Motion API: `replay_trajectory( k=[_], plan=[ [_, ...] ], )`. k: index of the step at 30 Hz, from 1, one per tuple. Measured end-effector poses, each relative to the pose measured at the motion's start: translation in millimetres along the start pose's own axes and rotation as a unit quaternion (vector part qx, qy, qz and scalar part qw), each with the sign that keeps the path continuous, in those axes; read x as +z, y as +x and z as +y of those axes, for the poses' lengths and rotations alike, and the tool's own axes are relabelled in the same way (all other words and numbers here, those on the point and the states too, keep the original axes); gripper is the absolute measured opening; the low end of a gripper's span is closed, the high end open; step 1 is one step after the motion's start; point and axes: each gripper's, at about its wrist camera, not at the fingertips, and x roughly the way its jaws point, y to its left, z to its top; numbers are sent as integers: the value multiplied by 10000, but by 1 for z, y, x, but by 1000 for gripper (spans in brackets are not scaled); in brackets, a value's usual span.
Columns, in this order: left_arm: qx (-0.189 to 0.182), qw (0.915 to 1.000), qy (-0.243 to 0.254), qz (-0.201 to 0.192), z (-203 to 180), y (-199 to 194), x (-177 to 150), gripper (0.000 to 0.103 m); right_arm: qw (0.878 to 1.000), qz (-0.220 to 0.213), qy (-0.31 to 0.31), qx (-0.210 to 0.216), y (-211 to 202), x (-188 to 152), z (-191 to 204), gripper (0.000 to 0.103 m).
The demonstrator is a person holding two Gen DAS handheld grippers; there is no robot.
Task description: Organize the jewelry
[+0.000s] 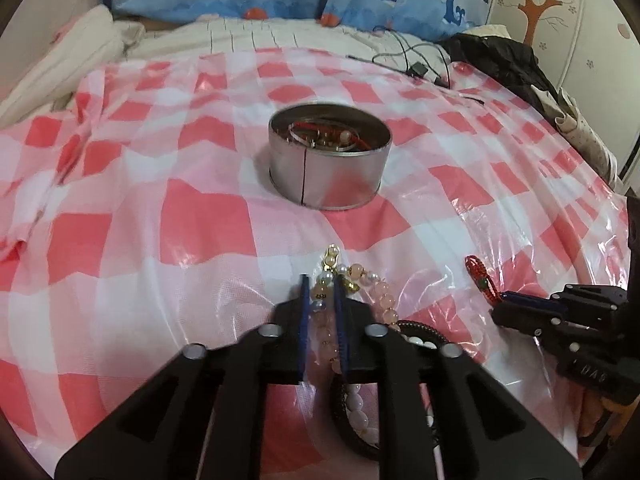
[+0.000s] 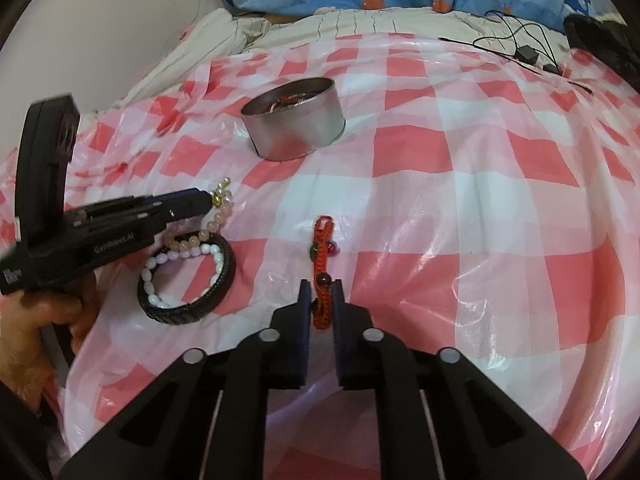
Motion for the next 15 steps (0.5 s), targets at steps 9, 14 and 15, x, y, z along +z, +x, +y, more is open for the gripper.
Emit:
replay_trajectory(
  k=[9, 14, 15],
  plan=[
    [369, 9993, 10, -37, 7, -6, 3, 6, 9984, -512, 157, 194, -17, 6, -1, 10],
    [321, 9994, 27, 156, 8, 2, 1, 20, 9995, -227, 214, 15, -6, 5, -5, 29],
    [323, 9993, 51, 169, 7, 3, 1, 25, 9993, -291, 214, -17, -8, 5, -5, 37]
  ],
)
